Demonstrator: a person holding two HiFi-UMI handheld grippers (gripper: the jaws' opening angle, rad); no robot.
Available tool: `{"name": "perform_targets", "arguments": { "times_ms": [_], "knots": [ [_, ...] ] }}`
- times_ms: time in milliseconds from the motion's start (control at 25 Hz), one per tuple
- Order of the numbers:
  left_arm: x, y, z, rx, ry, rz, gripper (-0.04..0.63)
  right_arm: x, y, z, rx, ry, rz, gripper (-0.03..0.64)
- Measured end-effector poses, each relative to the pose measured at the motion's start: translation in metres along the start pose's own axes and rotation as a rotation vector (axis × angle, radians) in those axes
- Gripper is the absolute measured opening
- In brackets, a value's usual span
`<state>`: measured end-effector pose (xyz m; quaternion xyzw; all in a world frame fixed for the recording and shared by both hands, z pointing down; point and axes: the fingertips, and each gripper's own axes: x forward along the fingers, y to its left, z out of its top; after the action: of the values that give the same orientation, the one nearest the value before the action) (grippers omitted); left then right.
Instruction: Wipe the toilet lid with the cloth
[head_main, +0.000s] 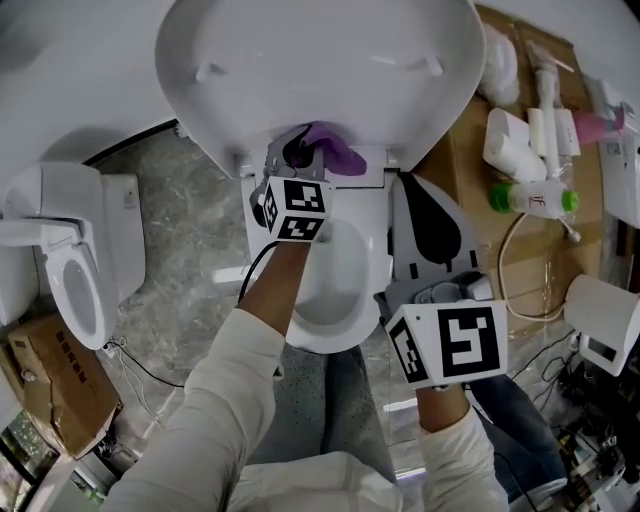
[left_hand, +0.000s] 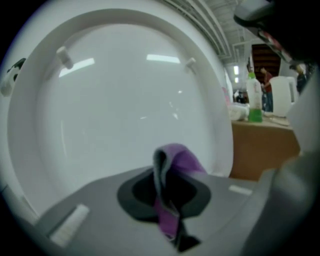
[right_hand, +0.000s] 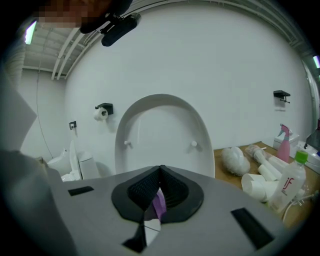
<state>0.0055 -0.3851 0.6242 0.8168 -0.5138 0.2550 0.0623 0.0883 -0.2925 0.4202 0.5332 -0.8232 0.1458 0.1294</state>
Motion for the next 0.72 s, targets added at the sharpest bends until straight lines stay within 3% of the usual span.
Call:
{"name": "perform_targets", "arguments": {
  "times_ms": [160,320,400,520,720],
  "knots": [
    [-0.009,0.031,-0.028,-0.009,0.061,0.065,0.018,0.0,0.003,-0.001,-0.004,0.0,0.009,0.014],
    [-0.021,0.07,-0.078,-0.109,0.187,0.199,0.017,-0.001,0.0,-0.005,-0.002,0.007,0.004,0.014],
    [-0.021,0.077,-0.099,-0.141,0.25,0.225,0.017,-0.002,-0.003,-0.009,-0.003,0.015,-0.002,0.014],
    [-0.009,0.058,-0.107,-0.166,0.288,0.183,0.017,-0.002,-0.009,-0.017,-0.006,0.031,-0.01,0.014],
    [0.016,-0.012,-0.085,-0.153,0.27,0.031,0.017,-0.003,-0.017,-0.031,-0.006,0.059,-0.022,0.014]
  ]
}}
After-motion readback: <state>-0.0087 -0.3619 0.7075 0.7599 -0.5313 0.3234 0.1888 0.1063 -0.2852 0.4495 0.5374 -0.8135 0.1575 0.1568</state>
